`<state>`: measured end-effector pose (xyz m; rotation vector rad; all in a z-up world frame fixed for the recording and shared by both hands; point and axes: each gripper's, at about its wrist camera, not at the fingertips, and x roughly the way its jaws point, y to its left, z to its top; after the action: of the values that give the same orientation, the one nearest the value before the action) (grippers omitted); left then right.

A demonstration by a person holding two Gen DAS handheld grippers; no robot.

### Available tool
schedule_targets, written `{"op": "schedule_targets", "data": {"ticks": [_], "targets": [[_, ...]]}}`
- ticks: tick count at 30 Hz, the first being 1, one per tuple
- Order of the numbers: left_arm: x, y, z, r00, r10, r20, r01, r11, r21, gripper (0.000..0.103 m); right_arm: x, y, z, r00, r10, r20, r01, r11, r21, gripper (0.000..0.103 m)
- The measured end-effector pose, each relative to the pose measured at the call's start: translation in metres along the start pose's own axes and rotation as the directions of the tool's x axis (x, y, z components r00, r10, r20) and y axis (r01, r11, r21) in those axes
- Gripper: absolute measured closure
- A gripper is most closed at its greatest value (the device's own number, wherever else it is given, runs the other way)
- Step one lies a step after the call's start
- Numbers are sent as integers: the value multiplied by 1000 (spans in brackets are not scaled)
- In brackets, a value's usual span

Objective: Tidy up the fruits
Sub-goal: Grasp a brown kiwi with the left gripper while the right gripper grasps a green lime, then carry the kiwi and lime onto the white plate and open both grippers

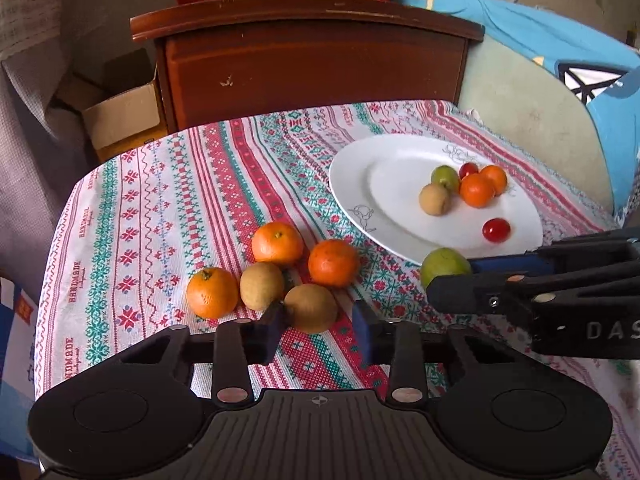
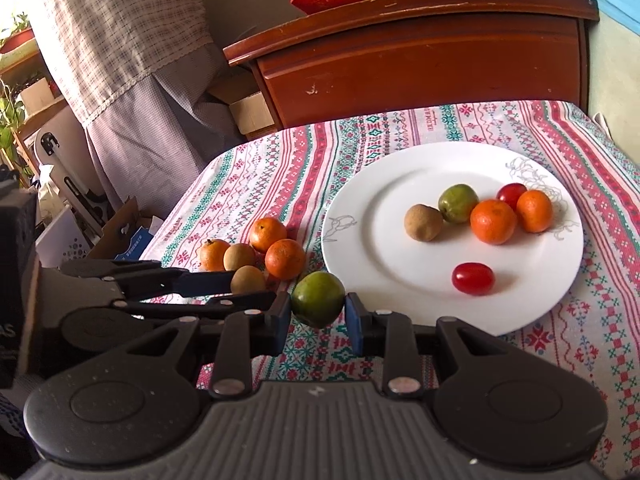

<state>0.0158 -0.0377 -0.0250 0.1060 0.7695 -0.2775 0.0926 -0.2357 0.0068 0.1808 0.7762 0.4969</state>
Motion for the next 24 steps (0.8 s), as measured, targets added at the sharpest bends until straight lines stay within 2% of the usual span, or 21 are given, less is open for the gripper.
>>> {"op": "schedule_targets", "data": {"ticks": [2,10,18,24], "targets": [[0,0,0,1000,15,8,-15,1000,1,78,0,0,0,1000,0,-1,0,1000,-1,74],[-9,0,0,1000,6,20,-5,1000,-26,78,-2,0,1,1000,-6,7,6,1000,3,74],[-31,-2,20,994,-6,106,11,999,-43,78,-14,2,14,998,-7,62,6,1000,9,74],[-37,-2,32,990,-18,137,29,997,-76,78,-21,-1,23,995,-23,96,21,1000,19,74]]}}
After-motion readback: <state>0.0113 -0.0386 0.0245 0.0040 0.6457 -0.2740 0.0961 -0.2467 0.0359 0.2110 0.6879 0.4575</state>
